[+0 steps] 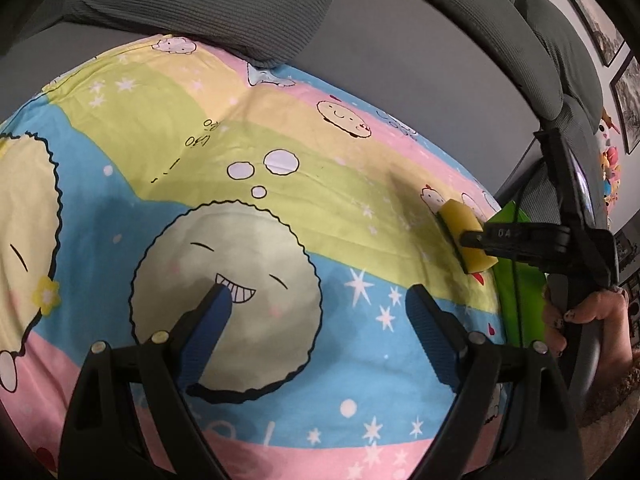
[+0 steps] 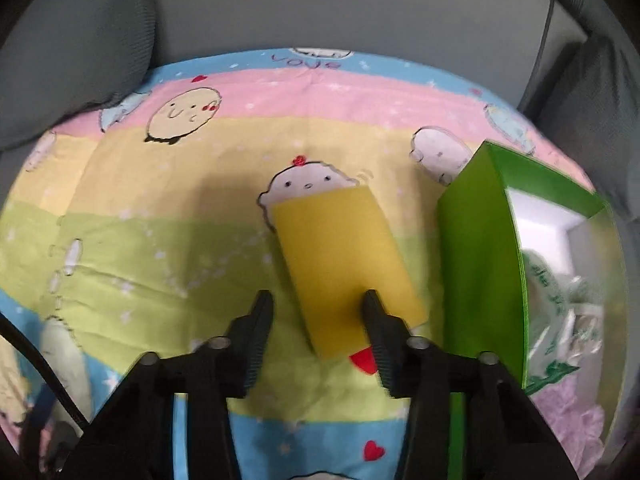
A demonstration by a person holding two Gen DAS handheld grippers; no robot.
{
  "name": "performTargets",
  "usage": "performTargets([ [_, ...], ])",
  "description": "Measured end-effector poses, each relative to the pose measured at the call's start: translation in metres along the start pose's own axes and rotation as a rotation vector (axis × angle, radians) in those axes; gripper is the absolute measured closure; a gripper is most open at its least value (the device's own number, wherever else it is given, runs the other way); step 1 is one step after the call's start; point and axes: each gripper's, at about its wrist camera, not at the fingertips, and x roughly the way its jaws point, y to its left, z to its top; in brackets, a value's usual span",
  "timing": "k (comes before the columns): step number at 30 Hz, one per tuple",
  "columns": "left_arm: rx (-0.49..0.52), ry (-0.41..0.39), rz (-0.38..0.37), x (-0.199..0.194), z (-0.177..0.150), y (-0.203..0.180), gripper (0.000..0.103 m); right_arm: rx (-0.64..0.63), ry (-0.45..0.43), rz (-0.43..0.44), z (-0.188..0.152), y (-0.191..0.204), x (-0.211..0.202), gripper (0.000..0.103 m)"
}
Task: Organize objects
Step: 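Move the right gripper to the yellow sponge on the blanket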
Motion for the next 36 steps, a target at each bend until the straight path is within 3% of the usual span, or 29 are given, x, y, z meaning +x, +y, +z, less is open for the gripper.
performTargets([
  [6,-0.005,-0.007,0.013,0.0,0.0,0.001,0.015,0.007,-0.03,0.072,-0.011,-0.004,-0.013,0.08],
  [10,-0.023,-0.018,0.022,-0.001,0.003,0.005,0.015,0.013,-0.006,0.282,-0.033,0.001,-0.034,0.086],
  [11,-0.028,-0.018,0.023,-0.002,0.004,0.005,0.015,0.012,0.008,0.342,-0.041,0.005,-0.039,0.096],
  [12,-0.036,-0.016,0.025,-0.002,0.004,0.007,0.015,0.012,0.03,0.406,-0.049,0.01,-0.042,0.1],
  [15,-0.068,-0.002,0.009,-0.003,0.004,0.012,0.015,-0.01,0.063,0.516,-0.069,0.026,-0.049,0.101],
  [18,-0.103,-0.005,-0.007,-0.006,0.005,0.017,0.015,-0.033,0.039,0.466,-0.078,0.035,-0.057,0.101],
  [22,-0.117,-0.005,-0.01,-0.008,0.005,0.018,0.015,-0.007,0.001,0.488,-0.074,0.028,-0.076,0.101],
  [26,-0.116,0.001,-0.014,-0.008,0.004,0.018,0.014,0.04,-0.067,0.448,-0.058,0.006,-0.092,0.1],
  [30,-0.107,0.007,-0.025,-0.007,0.004,0.016,0.014,0.076,-0.054,0.401,-0.038,-0.01,-0.081,0.098],
  [34,-0.096,0.014,-0.03,-0.006,0.004,0.013,0.014,0.094,-0.002,0.365,-0.014,-0.012,-0.057,0.091],
  [36,-0.091,0.022,-0.035,-0.005,0.003,0.013,0.014,0.086,0.008,0.374,-0.003,-0.007,-0.048,0.078],
])
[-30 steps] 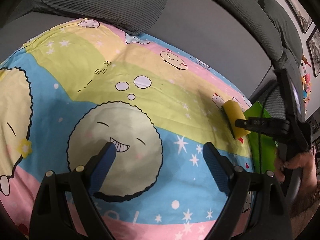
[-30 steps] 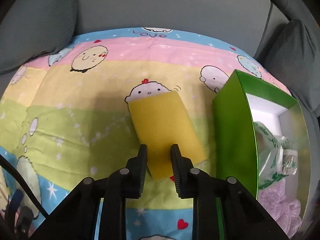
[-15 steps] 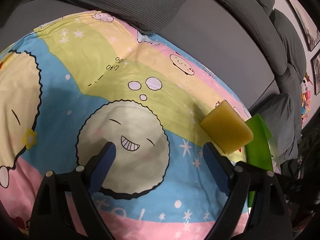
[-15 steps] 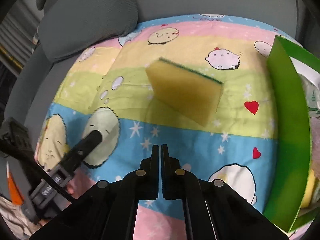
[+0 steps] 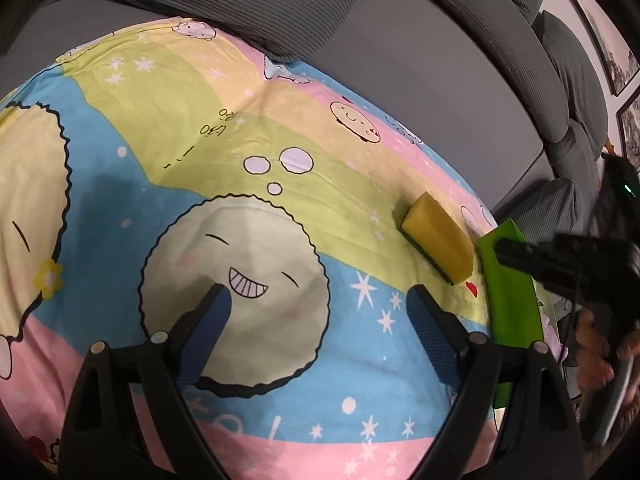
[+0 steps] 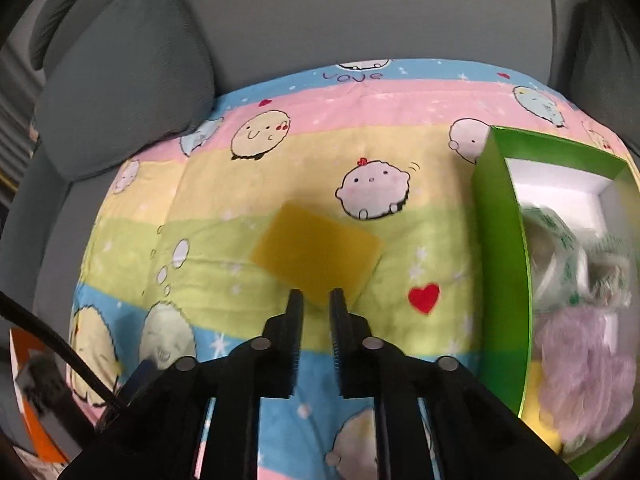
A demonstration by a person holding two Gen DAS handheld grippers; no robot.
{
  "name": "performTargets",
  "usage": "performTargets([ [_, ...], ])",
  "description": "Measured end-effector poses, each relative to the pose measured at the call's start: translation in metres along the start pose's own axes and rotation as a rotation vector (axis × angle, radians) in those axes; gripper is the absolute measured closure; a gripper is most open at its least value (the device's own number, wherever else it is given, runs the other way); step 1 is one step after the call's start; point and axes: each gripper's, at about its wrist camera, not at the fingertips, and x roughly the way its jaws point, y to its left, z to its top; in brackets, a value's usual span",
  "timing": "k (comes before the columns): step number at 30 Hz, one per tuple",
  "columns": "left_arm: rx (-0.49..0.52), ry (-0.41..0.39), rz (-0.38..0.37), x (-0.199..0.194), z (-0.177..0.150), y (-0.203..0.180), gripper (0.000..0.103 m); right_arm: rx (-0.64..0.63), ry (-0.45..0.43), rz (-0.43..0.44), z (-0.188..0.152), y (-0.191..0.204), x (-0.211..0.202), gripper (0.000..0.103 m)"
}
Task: Organize objects
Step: 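Move the right gripper to the yellow sponge on the blanket, then close the right gripper on the yellow sponge and lift it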
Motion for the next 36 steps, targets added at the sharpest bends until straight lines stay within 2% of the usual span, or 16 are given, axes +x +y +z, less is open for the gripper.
performTargets([
  [2,0.006,0.005,-0.005,0.001,0.0,0.0,0.014,0.003,0.004,0.009,0.007,-0.002,0.005,0.045],
  [4,0.011,0.008,-0.007,0.002,0.0,-0.002,0.014,-0.007,-0.003,0.034,0.013,-0.002,0.011,0.032],
  [9,0.03,0.026,-0.012,0.006,0.0,-0.006,0.014,-0.055,0.021,-0.029,0.037,0.0,0.033,0.032],
  [13,0.042,0.029,-0.01,0.008,0.0,-0.007,0.014,-0.082,0.095,-0.024,0.045,-0.002,0.058,0.032],
  [15,0.048,0.03,-0.012,0.009,0.0,-0.007,0.014,-0.079,0.137,0.003,0.039,-0.003,0.069,0.032],
  [17,0.051,0.033,-0.014,0.01,0.0,-0.006,0.014,-0.101,0.106,0.017,0.03,-0.001,0.066,0.033],
  [22,0.06,0.036,-0.018,0.011,0.0,-0.008,0.014,-0.114,0.135,0.067,0.005,0.004,0.055,0.048],
  [23,0.065,0.036,-0.018,0.01,-0.001,-0.009,0.014,-0.103,0.148,0.09,-0.002,0.004,0.052,0.052],
  [24,0.068,0.038,-0.02,0.01,-0.002,-0.01,0.014,-0.08,0.17,0.133,-0.009,0.004,0.05,0.054],
  [26,0.077,0.047,-0.033,0.01,-0.003,-0.012,0.014,-0.037,0.224,0.234,-0.024,0.004,0.051,0.064],
  [27,0.081,0.051,-0.04,0.01,-0.004,-0.013,0.014,-0.027,0.245,0.273,-0.033,0.006,0.052,0.065],
  [30,0.103,0.076,-0.073,0.012,-0.006,-0.017,0.014,-0.017,0.22,0.286,-0.054,0.009,0.047,0.067],
  [33,0.104,0.088,-0.084,0.013,-0.009,-0.018,0.014,0.074,0.198,0.347,-0.069,0.0,0.039,0.073],
  [36,0.108,0.119,-0.146,0.012,-0.011,-0.021,0.014,0.109,0.2,0.365,-0.083,-0.004,0.034,0.076],
])
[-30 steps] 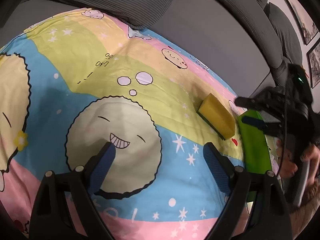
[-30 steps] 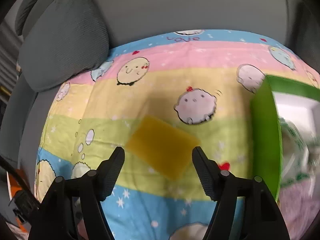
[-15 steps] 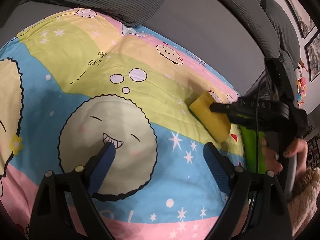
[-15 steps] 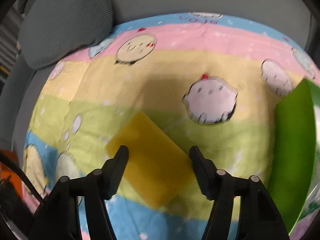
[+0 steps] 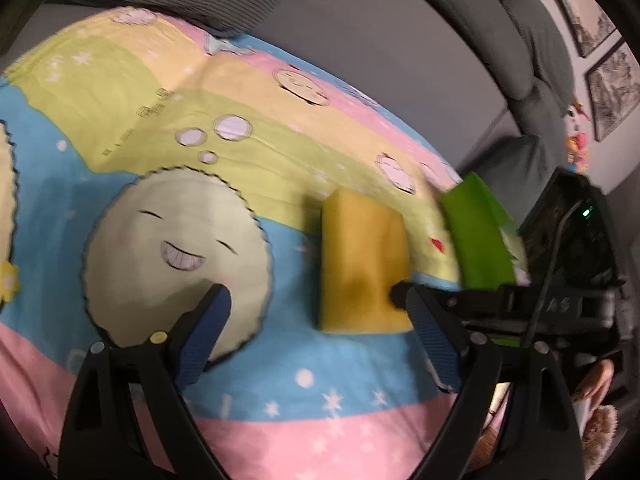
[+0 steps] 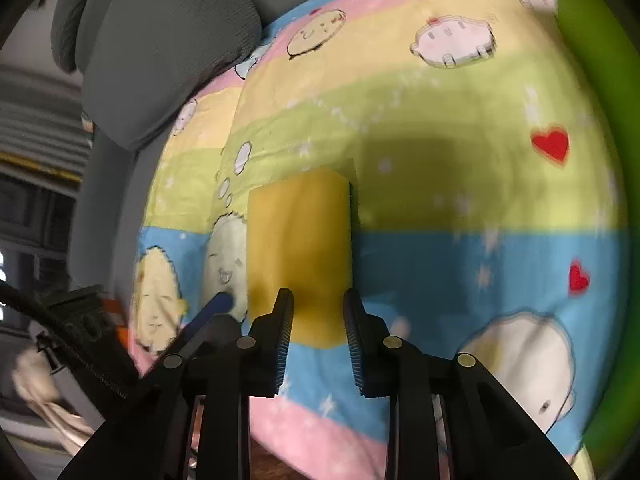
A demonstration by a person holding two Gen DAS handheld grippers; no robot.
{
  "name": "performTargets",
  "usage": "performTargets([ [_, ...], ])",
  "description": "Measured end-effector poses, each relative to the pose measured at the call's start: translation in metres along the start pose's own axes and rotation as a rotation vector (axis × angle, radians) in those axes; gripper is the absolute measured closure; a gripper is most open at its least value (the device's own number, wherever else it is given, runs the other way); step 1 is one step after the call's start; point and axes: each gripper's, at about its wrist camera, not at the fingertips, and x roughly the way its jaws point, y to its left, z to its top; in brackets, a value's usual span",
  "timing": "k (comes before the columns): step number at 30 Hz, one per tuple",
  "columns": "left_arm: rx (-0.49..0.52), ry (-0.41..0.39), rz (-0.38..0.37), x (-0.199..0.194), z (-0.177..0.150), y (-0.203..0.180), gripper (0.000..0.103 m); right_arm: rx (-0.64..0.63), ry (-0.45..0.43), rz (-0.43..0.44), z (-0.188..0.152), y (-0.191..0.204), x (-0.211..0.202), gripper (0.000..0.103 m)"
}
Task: Organize objects
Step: 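Close the right gripper on the yellow sponge and lift it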
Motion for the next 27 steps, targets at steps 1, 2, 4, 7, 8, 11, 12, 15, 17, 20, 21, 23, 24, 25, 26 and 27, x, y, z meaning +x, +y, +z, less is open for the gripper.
performTargets([
  [1,0.006,0.008,-0.01,0.001,-0.001,-0.002,0.014,0.001,-0.012,0.0,-0.004,0.001,-0.002,0.076],
  [2,0.012,0.011,-0.005,0.002,-0.002,-0.004,0.014,0.001,-0.019,0.006,-0.009,0.002,-0.005,0.076],
  [4,0.025,0.023,0.006,0.004,-0.003,-0.006,0.014,0.012,-0.03,0.033,-0.017,0.001,-0.013,0.078],
  [7,0.039,0.043,-0.023,0.006,-0.003,-0.009,0.014,-0.001,-0.017,-0.008,-0.025,0.004,-0.017,0.079],
  [8,0.046,0.046,-0.029,0.006,-0.003,-0.011,0.014,0.003,-0.016,-0.034,-0.027,0.003,-0.019,0.079],
  [11,0.059,0.046,-0.01,0.008,-0.002,-0.013,0.014,0.022,-0.058,-0.077,-0.028,0.001,-0.031,0.079],
  [12,0.057,0.044,-0.008,0.009,0.0,-0.012,0.014,0.021,-0.077,-0.074,-0.027,0.001,-0.034,0.078],
  [15,0.055,0.032,0.006,0.008,0.005,-0.012,0.014,0.028,-0.125,-0.065,-0.023,-0.001,-0.043,0.074],
  [17,0.061,0.034,0.015,0.008,0.007,-0.013,0.014,0.042,-0.153,-0.078,-0.017,-0.003,-0.046,0.058],
  [20,0.081,0.034,0.022,0.01,0.008,-0.017,0.014,0.067,-0.19,-0.069,-0.012,-0.006,-0.049,0.03],
  [21,0.093,0.033,0.029,0.011,0.009,-0.018,0.014,0.072,-0.195,-0.052,-0.011,-0.007,-0.049,0.03],
  [23,0.116,0.034,0.031,0.012,0.011,-0.022,0.014,0.086,-0.193,-0.005,-0.007,-0.008,-0.047,0.03],
  [24,0.125,0.038,0.026,0.014,0.013,-0.023,0.014,0.088,-0.192,0.01,-0.006,-0.01,-0.047,0.03],
  [25,0.132,0.044,0.023,0.016,0.014,-0.024,0.014,0.086,-0.194,0.015,-0.005,-0.009,-0.045,0.03],
  [26,0.135,0.049,0.024,0.019,0.015,-0.024,0.014,0.081,-0.197,0.014,-0.004,-0.008,-0.044,0.03],
  [27,0.139,0.058,0.027,0.022,0.015,-0.024,0.014,0.07,-0.203,0.016,-0.002,-0.006,-0.04,0.03],
])
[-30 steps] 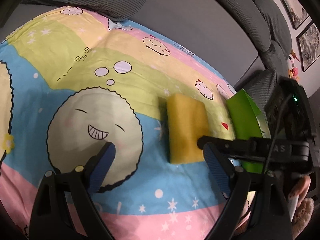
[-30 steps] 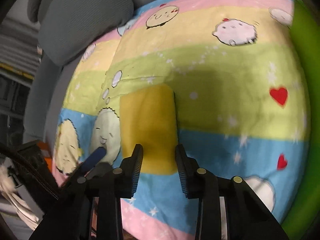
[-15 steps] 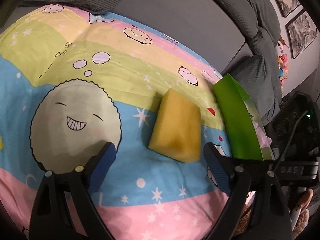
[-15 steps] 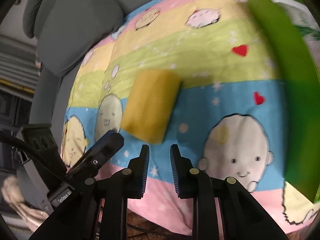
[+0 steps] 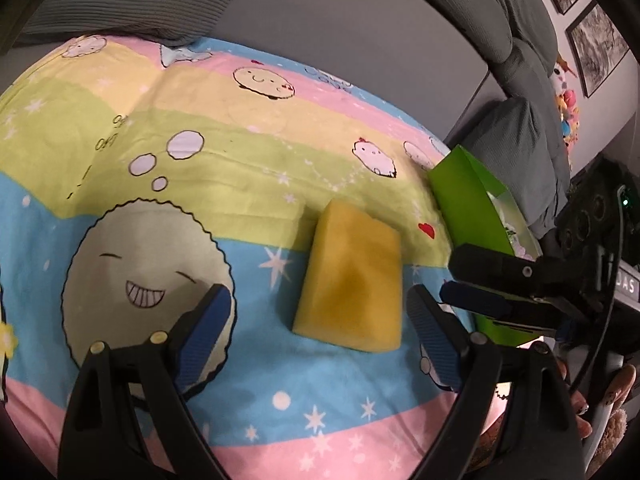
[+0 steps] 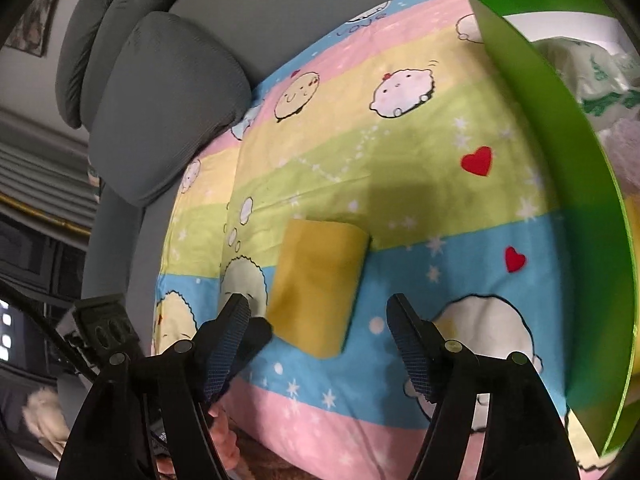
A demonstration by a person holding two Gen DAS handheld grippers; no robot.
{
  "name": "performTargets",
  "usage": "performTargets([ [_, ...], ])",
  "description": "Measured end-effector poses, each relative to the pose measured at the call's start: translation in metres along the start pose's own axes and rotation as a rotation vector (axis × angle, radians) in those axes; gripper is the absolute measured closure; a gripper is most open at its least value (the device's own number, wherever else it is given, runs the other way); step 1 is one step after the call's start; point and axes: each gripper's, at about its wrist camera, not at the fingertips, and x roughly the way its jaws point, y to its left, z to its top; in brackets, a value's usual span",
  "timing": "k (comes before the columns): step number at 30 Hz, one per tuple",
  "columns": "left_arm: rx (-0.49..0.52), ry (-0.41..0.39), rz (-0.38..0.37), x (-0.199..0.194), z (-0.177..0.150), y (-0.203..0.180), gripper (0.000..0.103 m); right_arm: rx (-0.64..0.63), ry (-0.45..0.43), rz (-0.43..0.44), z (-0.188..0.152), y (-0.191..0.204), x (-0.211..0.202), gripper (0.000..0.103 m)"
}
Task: Organize objects
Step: 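Close the right gripper on the yellow sponge and lift it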
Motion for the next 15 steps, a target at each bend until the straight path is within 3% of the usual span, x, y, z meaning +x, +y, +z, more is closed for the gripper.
performTargets([
  [6,0.043,0.042,0.024,0.018,-0.001,-0.007,0.014,0.006,0.029,0.011,0.002,0.001,0.024,0.032],
  [11,0.1,0.037,0.058,0.026,-0.002,-0.014,0.016,0.06,0.072,0.048,-0.002,-0.007,0.046,0.049],
  [15,0.144,0.03,0.081,0.029,-0.005,-0.021,0.028,0.08,0.08,0.098,-0.007,-0.013,0.056,0.059],
])
